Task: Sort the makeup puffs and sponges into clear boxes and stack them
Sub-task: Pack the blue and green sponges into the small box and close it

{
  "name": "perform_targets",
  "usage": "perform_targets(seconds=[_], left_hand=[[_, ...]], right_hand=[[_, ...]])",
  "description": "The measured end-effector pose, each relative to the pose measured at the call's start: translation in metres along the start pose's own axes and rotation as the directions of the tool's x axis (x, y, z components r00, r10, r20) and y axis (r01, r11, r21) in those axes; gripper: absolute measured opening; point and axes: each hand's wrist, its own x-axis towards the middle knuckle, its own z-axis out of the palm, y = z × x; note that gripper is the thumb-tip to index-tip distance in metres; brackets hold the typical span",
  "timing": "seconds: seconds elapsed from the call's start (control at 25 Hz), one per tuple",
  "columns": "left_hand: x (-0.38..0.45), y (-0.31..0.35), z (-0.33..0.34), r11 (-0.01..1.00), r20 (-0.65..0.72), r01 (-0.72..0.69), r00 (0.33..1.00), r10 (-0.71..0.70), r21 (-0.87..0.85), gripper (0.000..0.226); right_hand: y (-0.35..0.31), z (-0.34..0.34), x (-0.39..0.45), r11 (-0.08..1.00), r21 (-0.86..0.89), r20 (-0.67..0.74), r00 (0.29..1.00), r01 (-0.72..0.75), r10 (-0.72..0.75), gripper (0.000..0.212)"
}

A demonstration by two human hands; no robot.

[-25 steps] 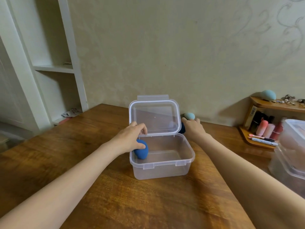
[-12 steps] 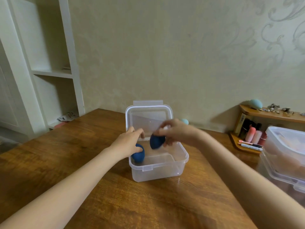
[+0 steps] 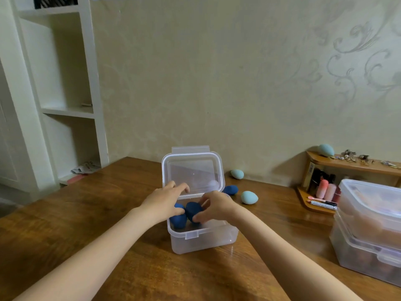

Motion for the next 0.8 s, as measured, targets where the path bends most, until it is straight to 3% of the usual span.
perform_targets(seconds=[0.24,0.36,0.4,0.48,0.56,0.68,0.76,0.8], left_hand=[[0.000,0.012,0.000,0.916,0.040,-0.145,0.989,0.140,0.375,0.062],[0.002,0.009,-0.003,0.910,0.116,-0.186,0.981,0.154,0.370,0.052],[0.003,0.008,-0.003,0.909,0.138,-0.193,0.979,0.152,0.370,0.049],[0.006,0.007,-0.004,0.904,0.171,-0.207,0.974,0.152,0.375,0.047],[0.011,0.008,-0.006,0.907,0.209,-0.207,0.968,0.137,0.366,0.047],[0.015,0.007,-0.007,0.903,0.253,-0.219,0.959,0.128,0.370,0.045],[0.015,0.007,-0.006,0.898,0.254,-0.230,0.957,0.139,0.375,0.044],[0.015,0.006,-0.005,0.895,0.251,-0.237,0.957,0.147,0.379,0.044]], right_hand=[[0.001,0.008,0.011,0.996,-0.044,-0.074,0.994,0.073,-0.076,0.030],[0.002,-0.006,0.006,0.993,-0.047,-0.044,0.993,0.104,-0.106,0.029],[0.006,-0.019,0.006,0.993,0.005,-0.091,0.989,0.121,-0.120,0.024],[0.018,-0.054,0.010,0.991,0.093,-0.322,0.944,0.099,-0.064,0.011],[0.039,-0.077,0.026,0.996,-0.080,-0.430,0.903,-0.035,-0.003,0.018],[0.067,-0.072,0.058,0.907,-0.411,-0.210,0.978,-0.093,0.006,0.033],[0.080,-0.058,0.077,0.882,-0.463,-0.110,0.993,-0.087,0.040,0.032],[0.086,-0.051,0.086,0.888,-0.453,-0.125,0.992,-0.073,0.017,0.027]])
